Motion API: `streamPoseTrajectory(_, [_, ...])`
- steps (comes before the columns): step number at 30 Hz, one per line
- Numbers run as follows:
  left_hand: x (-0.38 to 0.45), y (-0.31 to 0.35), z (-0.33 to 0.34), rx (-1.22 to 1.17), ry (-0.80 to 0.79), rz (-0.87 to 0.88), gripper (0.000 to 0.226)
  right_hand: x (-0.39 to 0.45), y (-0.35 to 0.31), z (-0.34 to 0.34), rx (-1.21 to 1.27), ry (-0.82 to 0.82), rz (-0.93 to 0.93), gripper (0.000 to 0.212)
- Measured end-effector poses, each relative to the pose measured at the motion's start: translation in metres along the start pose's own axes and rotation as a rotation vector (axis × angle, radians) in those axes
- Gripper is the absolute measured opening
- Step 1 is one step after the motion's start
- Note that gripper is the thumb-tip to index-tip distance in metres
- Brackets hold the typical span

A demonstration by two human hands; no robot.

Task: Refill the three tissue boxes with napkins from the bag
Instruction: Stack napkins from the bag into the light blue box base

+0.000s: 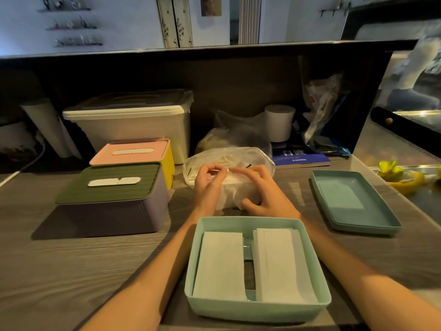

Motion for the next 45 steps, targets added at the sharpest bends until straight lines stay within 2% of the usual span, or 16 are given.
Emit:
streamPoseTrajectory(2, [-0.001,-0.002,-0.002,-0.008,0.010,-0.038,0.018,-0.001,0.003,-0.002,-0.019,0.031,0.020,0.055])
streamPoseTrajectory(4, [-0.002,-0.004,-0.002,-0.020,0.028,-0.081,0.019,-0.002,0.003,-0.002,0.062,0.058,0.048,0.049])
streamPoseTrajectory(7, [-0.001,-0.004,0.000,-0.065,0.046,-0.100,0.019,-0.002,-0.001,0.001,0.205,0.046,0.074,0.059])
streamPoseTrajectory(11, [-0.002,-0.002,0.001,-0.047,0.041,-0.042,0.010,0.002,-0.006,0.004,0.320,0.066,0.057,0.067])
streamPoseTrajectory(15, [0.000,-0.006,0.001,-0.035,0.053,-0.029,0.003,0.002,-0.002,0.005,0.306,0.030,0.079,0.067])
streamPoseTrajectory(18, [0.001,-0.002,-0.001,-0.018,0.051,0.021,0.009,0.004,-0.004,-0.002,0.272,0.052,0.063,0.066])
streamPoseTrajectory(22, [0.002,-0.004,-0.004,0.056,-0.013,0.018,0.009,0.002,0.002,-0.003,0.203,0.015,0.074,0.069])
streamPoseTrajectory(24, [0.001,-0.003,-0.005,0.122,-0.065,-0.013,0.018,0.001,0.008,-0.001,0.181,-0.021,0.096,0.072])
streamPoseTrajectory(27, [-0.003,0.008,-0.006,0.204,-0.250,0.032,0.031,0.003,0.013,-0.007,0.183,-0.014,0.118,0.069])
streamPoseTrajectory(30, [-0.001,0.012,-0.012,0.388,-0.447,0.187,0.040,0.005,0.012,-0.015,0.140,0.006,0.088,0.064])
streamPoseTrajectory(33, [0.004,0.016,-0.019,0.482,-0.452,0.343,0.041,0.006,0.013,-0.023,0.208,0.059,0.086,0.058])
streamPoseTrajectory(36, [0.004,0.018,-0.021,0.481,-0.456,0.369,0.038,0.006,0.017,-0.023,0.186,-0.009,0.074,0.055])
streamPoseTrajectory(38, [0.006,0.014,-0.022,0.511,-0.480,0.351,0.040,0.005,0.021,-0.020,0.128,-0.080,0.096,0.063])
streamPoseTrajectory(41, [0.007,0.016,-0.023,0.509,-0.446,0.356,0.033,0.002,0.019,-0.015,0.149,-0.093,0.135,0.092])
streamPoseTrajectory(43, [0.004,0.022,-0.020,0.479,-0.429,0.340,0.033,0.001,0.011,-0.011,0.132,-0.086,0.085,0.108])
streamPoseTrajectory(45, [0.000,0.024,-0.017,0.452,-0.423,0.296,0.034,0.002,0.005,-0.009,0.080,-0.059,0.020,0.112])
Point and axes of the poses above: each hand's wrist, its own x-axis towards the middle knuckle, its own z-axis out of the palm, y = z × x, the point moved 6 cm from there along x, towards the middle knuckle, and after that the axes turned 6 degrees about y, right-handed, at the moved point
